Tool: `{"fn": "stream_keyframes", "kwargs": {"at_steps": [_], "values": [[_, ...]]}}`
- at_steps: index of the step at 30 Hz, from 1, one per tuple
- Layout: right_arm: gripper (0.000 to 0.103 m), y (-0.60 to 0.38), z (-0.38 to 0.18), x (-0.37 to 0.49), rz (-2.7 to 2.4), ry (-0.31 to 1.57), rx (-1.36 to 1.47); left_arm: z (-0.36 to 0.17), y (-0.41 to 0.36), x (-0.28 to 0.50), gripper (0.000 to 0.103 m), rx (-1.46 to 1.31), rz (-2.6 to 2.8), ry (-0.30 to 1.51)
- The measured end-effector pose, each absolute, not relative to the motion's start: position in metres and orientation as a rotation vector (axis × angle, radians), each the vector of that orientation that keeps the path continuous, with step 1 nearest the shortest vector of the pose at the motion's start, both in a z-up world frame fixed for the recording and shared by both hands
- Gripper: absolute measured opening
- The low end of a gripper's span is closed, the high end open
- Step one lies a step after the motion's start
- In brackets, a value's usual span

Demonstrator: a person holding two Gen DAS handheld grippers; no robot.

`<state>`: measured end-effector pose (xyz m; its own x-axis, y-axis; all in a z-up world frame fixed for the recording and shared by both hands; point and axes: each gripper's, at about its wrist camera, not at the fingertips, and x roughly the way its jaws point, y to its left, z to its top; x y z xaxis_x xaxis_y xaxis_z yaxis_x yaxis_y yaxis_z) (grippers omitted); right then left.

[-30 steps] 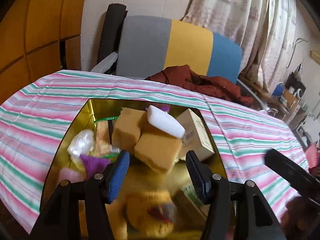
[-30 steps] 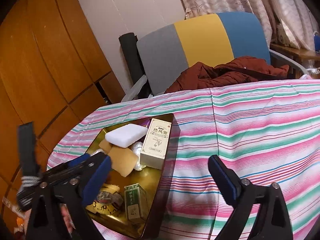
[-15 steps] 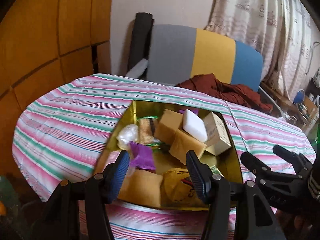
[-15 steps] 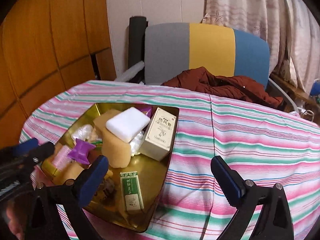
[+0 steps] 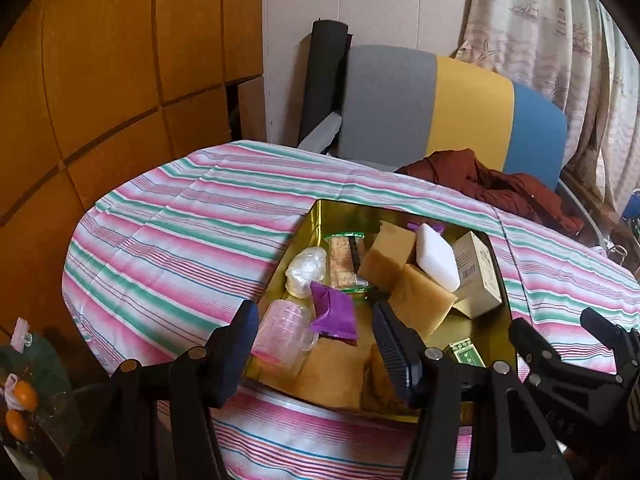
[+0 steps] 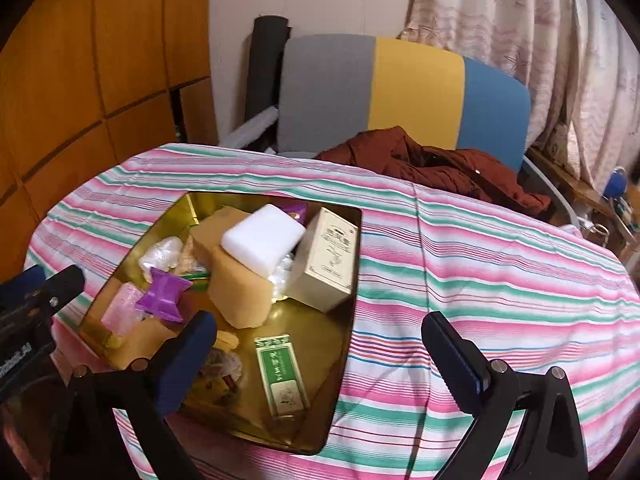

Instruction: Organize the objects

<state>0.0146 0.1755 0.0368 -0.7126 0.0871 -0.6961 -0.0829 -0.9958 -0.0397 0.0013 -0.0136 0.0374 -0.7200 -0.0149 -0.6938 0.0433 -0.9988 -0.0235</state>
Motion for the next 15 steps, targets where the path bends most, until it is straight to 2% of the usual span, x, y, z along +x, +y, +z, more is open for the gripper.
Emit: {"fn": "stream_keyframes", "kwargs": {"at_steps": [4,15], "values": [[0.103,0.180,0.039,0.014,2.824,0.057,-1.165,0.033,-0.014,-0.001,0.059,1.198,-2.864,0.057],[0.103,0.170,0.033,0.012,2.819,0.007,-1.184,0.034,-0.002,0.004,0.059,1.163,-2.786,-0.101]]}}
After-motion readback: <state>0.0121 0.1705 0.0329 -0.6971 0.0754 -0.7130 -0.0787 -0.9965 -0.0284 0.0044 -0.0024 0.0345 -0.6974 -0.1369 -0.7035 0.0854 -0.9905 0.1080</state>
